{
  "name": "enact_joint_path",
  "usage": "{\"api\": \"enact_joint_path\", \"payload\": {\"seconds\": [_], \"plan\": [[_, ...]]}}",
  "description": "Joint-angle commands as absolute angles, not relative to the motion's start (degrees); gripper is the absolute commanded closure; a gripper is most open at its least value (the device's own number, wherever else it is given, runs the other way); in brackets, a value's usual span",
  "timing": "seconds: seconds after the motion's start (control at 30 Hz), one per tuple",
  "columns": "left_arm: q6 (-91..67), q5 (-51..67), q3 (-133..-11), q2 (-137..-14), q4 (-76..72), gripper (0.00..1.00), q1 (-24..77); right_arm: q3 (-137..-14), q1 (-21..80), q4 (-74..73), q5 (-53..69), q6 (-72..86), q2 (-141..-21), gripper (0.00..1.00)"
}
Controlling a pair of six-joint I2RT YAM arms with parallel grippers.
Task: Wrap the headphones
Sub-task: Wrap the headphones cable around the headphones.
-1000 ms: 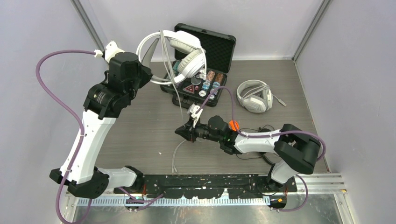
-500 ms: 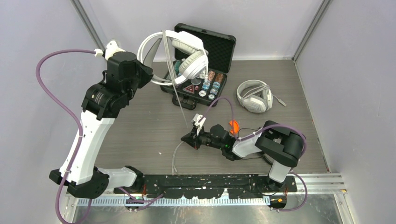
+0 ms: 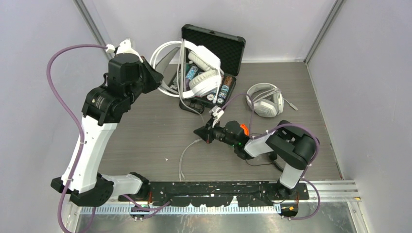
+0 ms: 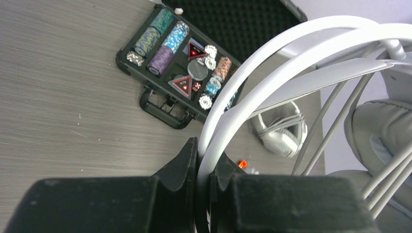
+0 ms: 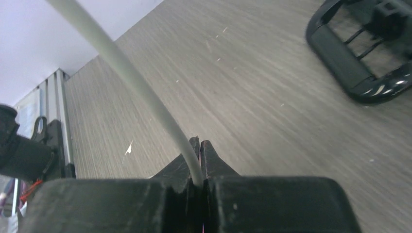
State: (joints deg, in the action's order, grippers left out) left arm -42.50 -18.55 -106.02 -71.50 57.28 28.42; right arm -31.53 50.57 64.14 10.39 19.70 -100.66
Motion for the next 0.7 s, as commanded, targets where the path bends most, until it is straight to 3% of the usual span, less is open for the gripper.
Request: {"api": "enact_joint_path", "payload": {"seconds": [0.0,0.37,0.67], "plan": [[-34.69,-8.42,-107.74,-70.54,53.37,1.0,26.91,-36.07,46.94,59.48,11.69,22.8,-95.51,0.99],[-17.34,9.78,-108.36,-69.94,60.5,1.0,25.23,-43.34,38.36,49.01,17.58,28.96,-91.61,0.99],[-9.34,12.36,-107.87,-70.33,65.27,1.0,25.11,-48.88,34.03,37.85,21.46,29.08,-86.71,1.0]]}}
